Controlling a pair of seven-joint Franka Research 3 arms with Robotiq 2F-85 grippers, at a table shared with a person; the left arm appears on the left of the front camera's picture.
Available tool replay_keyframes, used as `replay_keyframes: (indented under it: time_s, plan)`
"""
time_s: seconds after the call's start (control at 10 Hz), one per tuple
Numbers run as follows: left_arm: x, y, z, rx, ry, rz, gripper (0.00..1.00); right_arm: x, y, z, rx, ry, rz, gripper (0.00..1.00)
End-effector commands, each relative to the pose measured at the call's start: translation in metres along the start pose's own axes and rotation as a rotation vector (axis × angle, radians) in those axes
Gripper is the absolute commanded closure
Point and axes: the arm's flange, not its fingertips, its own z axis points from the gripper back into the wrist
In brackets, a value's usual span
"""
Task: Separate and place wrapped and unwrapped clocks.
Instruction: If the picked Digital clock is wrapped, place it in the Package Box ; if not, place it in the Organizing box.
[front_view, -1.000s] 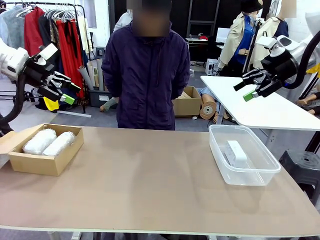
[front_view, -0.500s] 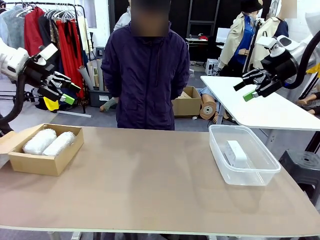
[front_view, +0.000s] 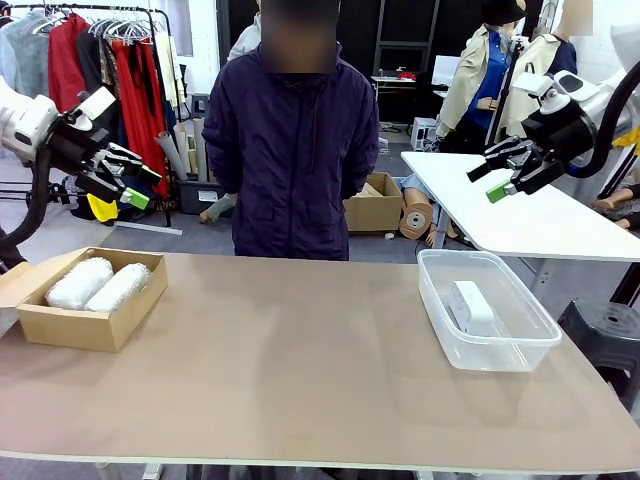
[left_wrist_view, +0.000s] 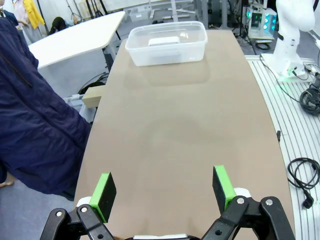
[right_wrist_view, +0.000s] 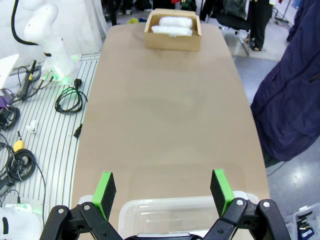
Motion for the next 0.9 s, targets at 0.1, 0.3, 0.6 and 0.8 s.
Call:
replay_keyframes:
  time_s: [0.1,0.3,0.6,0.8]
  plan:
    - [-0.0004,0.0004,-0.0007,0.003,-0.007,-0.005,0.0,-0.0012,0.0043,-0.0013,0.001,0.005,0.012,0.0]
    - [-0.0004,0.0004,-0.0007,0.003,-0.007,-0.005,0.0,-0.0012,0.0043,-0.0013,0.001,0.005,0.012,0.0]
    - [-0.0004,0.0004,-0.0007,0.003,-0.007,-0.005,0.0,-0.0012,0.0043,-0.0013,0.001,0.005,0.012,0.0]
    - [-0.0004,0.0004,-0.0007,0.003,-0.007,-0.005,0.0,-0.0012,0.0043,-0.0013,0.001,0.005,0.012,0.0]
